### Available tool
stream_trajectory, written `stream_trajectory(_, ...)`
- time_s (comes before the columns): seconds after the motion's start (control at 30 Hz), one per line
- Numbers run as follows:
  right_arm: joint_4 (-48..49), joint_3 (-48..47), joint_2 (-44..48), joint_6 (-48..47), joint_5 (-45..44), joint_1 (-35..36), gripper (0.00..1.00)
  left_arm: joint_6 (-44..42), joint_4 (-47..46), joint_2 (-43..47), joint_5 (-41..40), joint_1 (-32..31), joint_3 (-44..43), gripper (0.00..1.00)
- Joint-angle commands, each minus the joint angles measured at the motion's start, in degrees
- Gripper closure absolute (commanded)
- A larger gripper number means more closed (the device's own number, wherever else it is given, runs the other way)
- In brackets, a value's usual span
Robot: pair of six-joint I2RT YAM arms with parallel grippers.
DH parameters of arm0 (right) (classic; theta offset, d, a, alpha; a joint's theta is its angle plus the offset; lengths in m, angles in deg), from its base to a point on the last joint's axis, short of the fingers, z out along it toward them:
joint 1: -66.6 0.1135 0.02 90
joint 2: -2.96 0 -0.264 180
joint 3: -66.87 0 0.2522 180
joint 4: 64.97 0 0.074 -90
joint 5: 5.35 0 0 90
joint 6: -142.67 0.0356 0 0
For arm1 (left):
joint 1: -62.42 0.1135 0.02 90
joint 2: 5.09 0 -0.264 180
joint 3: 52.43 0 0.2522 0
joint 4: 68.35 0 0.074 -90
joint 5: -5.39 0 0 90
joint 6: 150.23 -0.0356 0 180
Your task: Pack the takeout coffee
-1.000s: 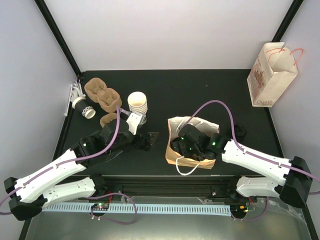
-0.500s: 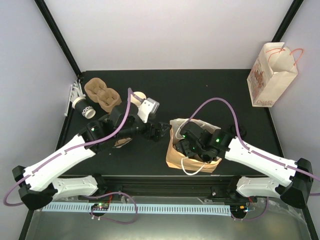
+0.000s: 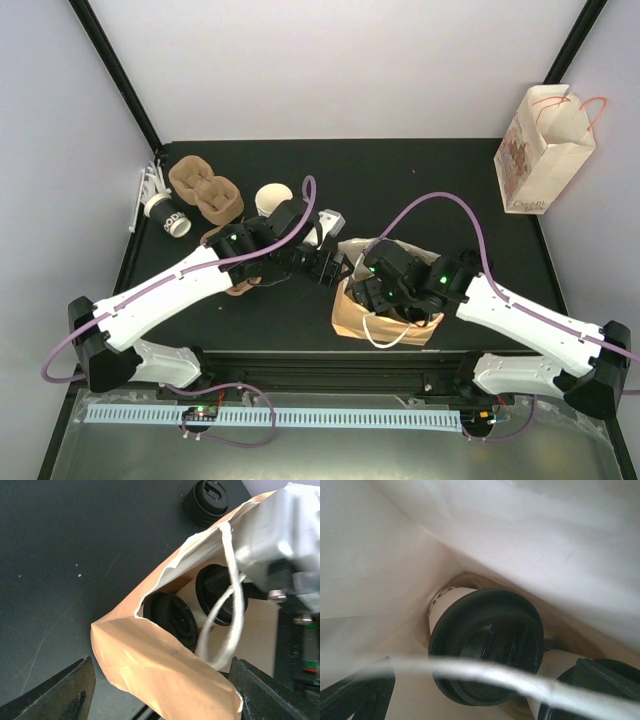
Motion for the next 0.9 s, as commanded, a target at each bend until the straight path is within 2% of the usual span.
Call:
stream_trajectory(0.0, -1.4, -2.5, 2.4, -0.2, 0.7, 0.2, 0.00, 1.4, 2.8, -1.7, 1.0, 0.2, -3.5, 0.26)
stream_trajectory(0.23, -3.4, -5.8, 3.4, -0.3, 0.2, 0.1, 0.00, 1.7, 5.8, -4.6, 1.5, 0.2, -6.2, 0.34)
stream_trajectory(0.47, -7.2, -9.9, 5.1, -0.3, -2.8, 0.1, 0.00, 1.8, 5.8, -4.5, 0.9, 0.3, -6.5, 0.34)
stream_trajectory(0.87, -7.4, -10.2, 5.7, -0.5, -2.3, 0.1, 0.00, 1.8, 5.4, -3.9, -0.1, 0.2, -6.7, 0.34)
